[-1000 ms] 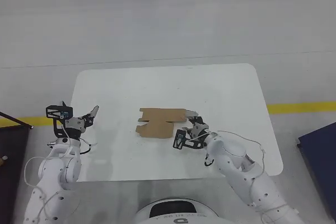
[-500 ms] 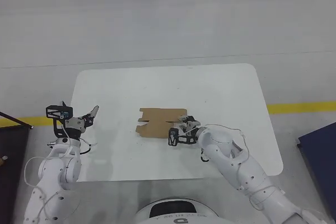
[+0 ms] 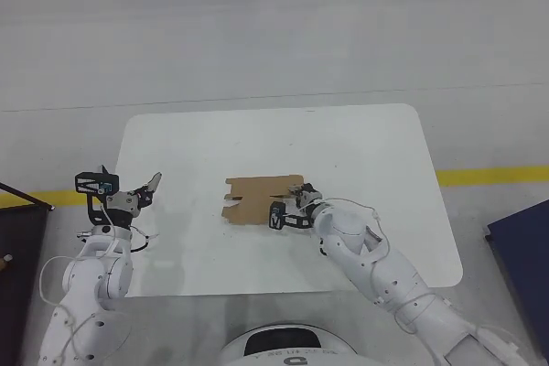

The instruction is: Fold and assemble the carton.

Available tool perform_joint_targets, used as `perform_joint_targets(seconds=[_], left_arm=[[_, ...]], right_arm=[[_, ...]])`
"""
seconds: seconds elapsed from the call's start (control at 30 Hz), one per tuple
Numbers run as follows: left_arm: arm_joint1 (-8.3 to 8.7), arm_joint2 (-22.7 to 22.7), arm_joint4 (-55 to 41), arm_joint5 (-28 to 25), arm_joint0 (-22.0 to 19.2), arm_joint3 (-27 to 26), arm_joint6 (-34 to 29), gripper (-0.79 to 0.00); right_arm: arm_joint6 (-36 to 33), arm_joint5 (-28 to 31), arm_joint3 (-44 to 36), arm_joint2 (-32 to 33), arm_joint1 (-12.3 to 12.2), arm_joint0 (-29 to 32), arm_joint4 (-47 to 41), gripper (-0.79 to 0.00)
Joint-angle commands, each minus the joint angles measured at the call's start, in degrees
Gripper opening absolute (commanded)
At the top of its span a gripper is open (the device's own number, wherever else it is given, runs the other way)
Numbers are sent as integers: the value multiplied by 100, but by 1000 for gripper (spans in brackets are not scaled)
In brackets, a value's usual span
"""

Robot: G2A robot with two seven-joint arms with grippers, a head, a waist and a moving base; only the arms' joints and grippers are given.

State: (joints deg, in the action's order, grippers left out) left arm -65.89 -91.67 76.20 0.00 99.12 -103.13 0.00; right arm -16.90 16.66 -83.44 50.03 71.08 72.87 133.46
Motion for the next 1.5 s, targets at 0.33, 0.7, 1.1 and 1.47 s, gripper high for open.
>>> perform_joint_targets(seconds=[0.33,0.7,1.1,1.47], left_arm=[[0,0,0,0,0,0,0,0],[0,0,0,0,0,0,0,0],[0,0,0,0,0,0,0,0],[0,0,0,0,0,0,0,0]], right_arm=[[642,-866,-798,930,-72,650,-1292,-785],[902,-873,-1024,1253,-81,900,-2163,-785],[1519,-817,-1344,1567,-79,1105,-3197,-785],[1581,1177,-2046,2344,-183,1364,-5777,-785]])
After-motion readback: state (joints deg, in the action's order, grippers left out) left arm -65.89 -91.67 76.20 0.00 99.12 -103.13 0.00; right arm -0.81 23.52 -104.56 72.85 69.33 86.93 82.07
